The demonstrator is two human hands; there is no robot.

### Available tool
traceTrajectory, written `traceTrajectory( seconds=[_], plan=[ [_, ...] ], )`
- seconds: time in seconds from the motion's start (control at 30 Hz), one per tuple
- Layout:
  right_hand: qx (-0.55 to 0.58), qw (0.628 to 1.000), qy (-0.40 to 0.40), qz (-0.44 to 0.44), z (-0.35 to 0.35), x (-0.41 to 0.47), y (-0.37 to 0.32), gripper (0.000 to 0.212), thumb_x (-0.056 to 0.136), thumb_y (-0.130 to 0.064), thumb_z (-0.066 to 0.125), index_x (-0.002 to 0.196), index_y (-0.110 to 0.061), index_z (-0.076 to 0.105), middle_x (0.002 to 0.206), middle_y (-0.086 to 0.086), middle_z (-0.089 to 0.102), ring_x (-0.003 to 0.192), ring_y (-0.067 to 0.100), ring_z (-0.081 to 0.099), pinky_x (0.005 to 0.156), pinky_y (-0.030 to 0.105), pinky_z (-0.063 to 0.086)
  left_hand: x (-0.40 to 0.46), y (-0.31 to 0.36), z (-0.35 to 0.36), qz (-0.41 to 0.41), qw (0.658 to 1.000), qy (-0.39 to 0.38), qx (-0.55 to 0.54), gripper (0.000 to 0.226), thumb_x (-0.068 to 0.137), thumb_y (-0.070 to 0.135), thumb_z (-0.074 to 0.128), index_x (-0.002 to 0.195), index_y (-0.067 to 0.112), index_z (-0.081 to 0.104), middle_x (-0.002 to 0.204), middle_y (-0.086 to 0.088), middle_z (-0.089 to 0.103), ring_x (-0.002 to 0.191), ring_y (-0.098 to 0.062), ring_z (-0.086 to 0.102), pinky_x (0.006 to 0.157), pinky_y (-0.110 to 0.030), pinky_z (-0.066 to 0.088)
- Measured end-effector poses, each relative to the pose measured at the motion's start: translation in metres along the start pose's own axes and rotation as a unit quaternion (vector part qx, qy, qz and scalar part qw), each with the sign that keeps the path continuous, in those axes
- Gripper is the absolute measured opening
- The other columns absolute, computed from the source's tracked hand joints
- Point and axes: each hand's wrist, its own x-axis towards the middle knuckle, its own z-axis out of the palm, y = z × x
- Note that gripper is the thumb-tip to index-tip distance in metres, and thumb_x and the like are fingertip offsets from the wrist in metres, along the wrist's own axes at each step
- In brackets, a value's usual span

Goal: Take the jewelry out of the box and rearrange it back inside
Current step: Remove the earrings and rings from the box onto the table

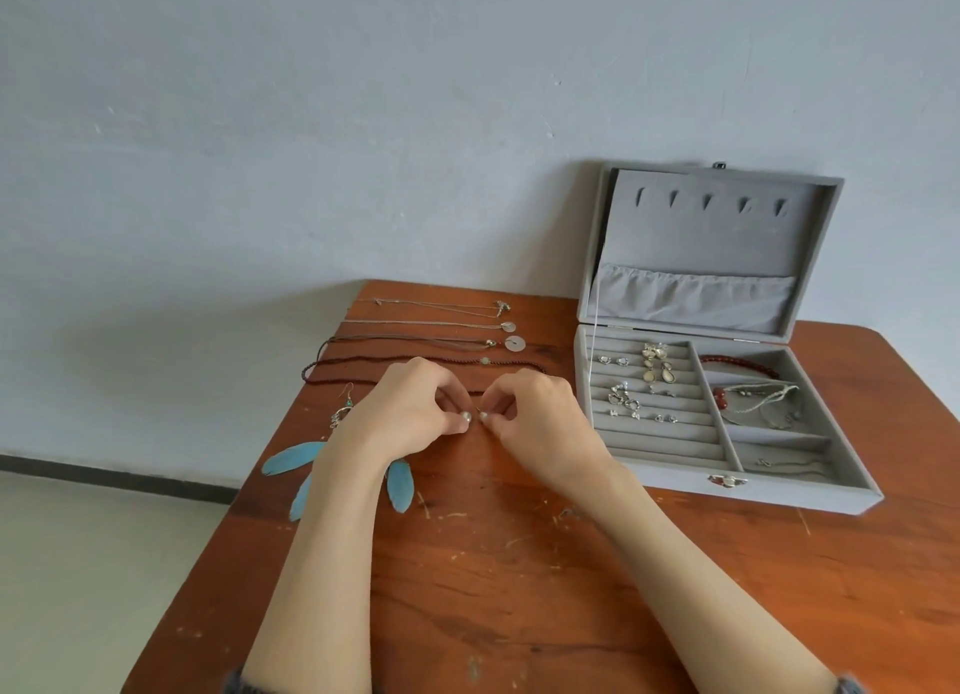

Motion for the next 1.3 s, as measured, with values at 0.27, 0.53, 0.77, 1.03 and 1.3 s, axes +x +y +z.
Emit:
traceTrajectory(
  seconds=[0.27, 0.53, 0.77, 1.03, 1.3],
  plan=[
    [0.036, 0.999, 0.003, 0.005, 0.001, -0.001, -0.001, 0.014, 0.084, -0.01, 0.061, 0.097, -0.012, 0.066, 0.093, 0.004, 0.068, 0.092, 0.02, 0.059, 0.085, 0.035, 0.049, 0.002, -0.001, 0.002, 0.02, 1.0, 0.008, 0.005, 0.018, 0.081, 0.02, 0.07, 0.098, 0.023, 0.068, 0.088, 0.009, 0.065, 0.076, 0.0, 0.055, 0.059, -0.011, 0.037],
    [0.063, 0.995, 0.071, -0.011, -0.034, -0.006, 0.008, 0.018, 0.087, -0.015, 0.059, 0.104, -0.015, 0.064, 0.087, -0.006, 0.063, 0.08, 0.007, 0.053, 0.08, 0.02, 0.045, 0.002, 0.013, 0.004, 0.061, 0.989, 0.126, -0.042, 0.011, 0.088, 0.026, 0.06, 0.096, 0.029, 0.067, 0.094, 0.014, 0.064, 0.085, 0.0, 0.055, 0.068, -0.011, 0.038],
    [0.058, 0.982, 0.157, 0.087, -0.089, -0.02, 0.082, 0.01, 0.088, -0.016, 0.06, 0.09, -0.013, 0.069, 0.083, 0.002, 0.07, 0.08, 0.016, 0.063, 0.079, 0.03, 0.05, 0.018, 0.086, 0.036, 0.202, 0.97, 0.131, -0.031, 0.016, 0.09, 0.02, 0.057, 0.101, 0.022, 0.068, 0.093, 0.011, 0.062, 0.085, -0.004, 0.055, 0.071, -0.004, 0.038],
    [0.013, 0.981, 0.162, 0.104, -0.095, 0.001, 0.125, 0.021, 0.089, -0.017, 0.057, 0.106, -0.015, 0.069, 0.109, 0.007, 0.065, 0.102, 0.023, 0.058, 0.089, 0.029, 0.041, 0.072, 0.128, 0.086, 0.198, 0.952, 0.151, 0.179, 0.031, 0.095, 0.023, 0.047, 0.124, 0.02, 0.056, 0.12, 0.001, 0.056, 0.115, -0.02, 0.044, 0.091, -0.033, 0.032],
    [-0.023, 0.985, 0.149, 0.087, -0.088, 0.008, 0.127, 0.026, 0.089, -0.019, 0.055, 0.112, -0.02, 0.067, 0.108, 0.008, 0.06, 0.107, 0.026, 0.053, 0.094, 0.043, 0.041, 0.083, 0.124, 0.09, 0.197, 0.946, 0.148, 0.212, 0.028, 0.094, 0.031, 0.049, 0.12, 0.027, 0.061, 0.118, 0.007, 0.054, 0.114, -0.018, 0.039, 0.085, -0.033, 0.025]
  ],
)
